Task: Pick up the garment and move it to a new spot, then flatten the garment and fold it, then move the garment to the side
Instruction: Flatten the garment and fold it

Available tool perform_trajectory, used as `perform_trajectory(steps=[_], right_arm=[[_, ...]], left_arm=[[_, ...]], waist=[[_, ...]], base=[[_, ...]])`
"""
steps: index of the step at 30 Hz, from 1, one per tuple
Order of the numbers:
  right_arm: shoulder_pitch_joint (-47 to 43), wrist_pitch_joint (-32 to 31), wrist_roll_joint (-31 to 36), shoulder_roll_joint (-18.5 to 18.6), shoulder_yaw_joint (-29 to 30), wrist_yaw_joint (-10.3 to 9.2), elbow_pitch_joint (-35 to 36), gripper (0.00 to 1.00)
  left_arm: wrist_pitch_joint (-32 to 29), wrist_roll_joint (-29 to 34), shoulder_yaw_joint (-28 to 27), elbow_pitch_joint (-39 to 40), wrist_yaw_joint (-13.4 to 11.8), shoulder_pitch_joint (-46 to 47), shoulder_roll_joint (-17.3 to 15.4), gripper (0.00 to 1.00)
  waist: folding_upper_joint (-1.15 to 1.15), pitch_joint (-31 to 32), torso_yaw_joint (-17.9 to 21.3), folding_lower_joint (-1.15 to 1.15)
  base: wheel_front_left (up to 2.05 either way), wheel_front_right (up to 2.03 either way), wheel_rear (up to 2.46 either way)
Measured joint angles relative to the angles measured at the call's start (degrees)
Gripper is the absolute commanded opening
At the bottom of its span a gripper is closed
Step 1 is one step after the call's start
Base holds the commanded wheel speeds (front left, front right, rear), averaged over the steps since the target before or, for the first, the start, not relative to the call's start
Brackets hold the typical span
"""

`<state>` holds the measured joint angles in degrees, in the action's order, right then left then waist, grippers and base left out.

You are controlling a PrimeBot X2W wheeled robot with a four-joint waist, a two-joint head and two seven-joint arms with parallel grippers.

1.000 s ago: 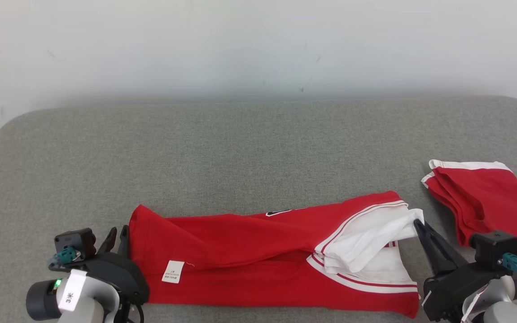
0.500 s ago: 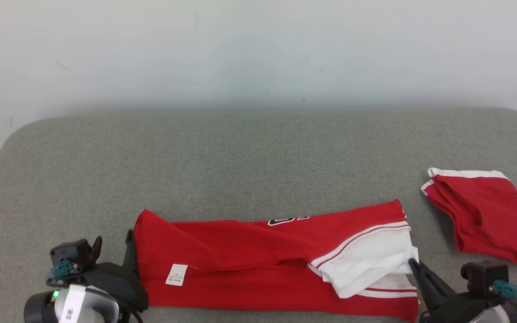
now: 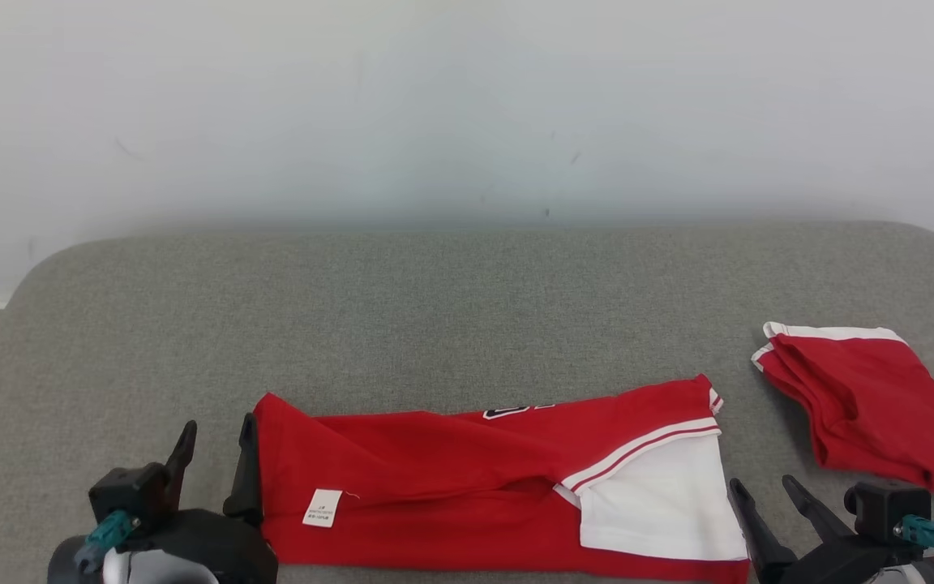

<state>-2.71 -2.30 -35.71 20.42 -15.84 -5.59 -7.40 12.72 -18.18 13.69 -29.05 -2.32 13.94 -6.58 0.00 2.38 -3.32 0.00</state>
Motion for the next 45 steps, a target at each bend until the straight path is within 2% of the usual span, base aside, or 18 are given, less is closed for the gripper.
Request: perform_trajectory(steps=[12, 23, 45], right_arm=[[0.87, 6.23, 0.6, -6.23, 1.6, -1.02, 3.81, 1.0], [0.55, 9.46, 1.22, -6.98, 4.52, -1.47, 3.74, 1.0], [-0.35, 9.88, 1.19, -8.17, 6.16, -1.48, 2.16, 1.0]], left_arm=[[1.01, -0.62, -0.53, 9.88, 2.21, -9.38, -2.05, 1.0], [0.92, -1.53, -0.78, 15.63, 3.44, -14.05, -4.21, 1.0], [-4.7, -3.55, -1.65, 18.59, 2.03, -16.32, -4.2, 1.0]], waist=[[0.0, 3.51, 2.14, 0.0], [0.0, 5.4, 4.59, -0.01], [0.0, 4.24, 4.8, 0.0]], base=[[0.0, 0.0, 0.0], [0.0, 0.0, 0.0], [0.0, 0.0, 0.0]])
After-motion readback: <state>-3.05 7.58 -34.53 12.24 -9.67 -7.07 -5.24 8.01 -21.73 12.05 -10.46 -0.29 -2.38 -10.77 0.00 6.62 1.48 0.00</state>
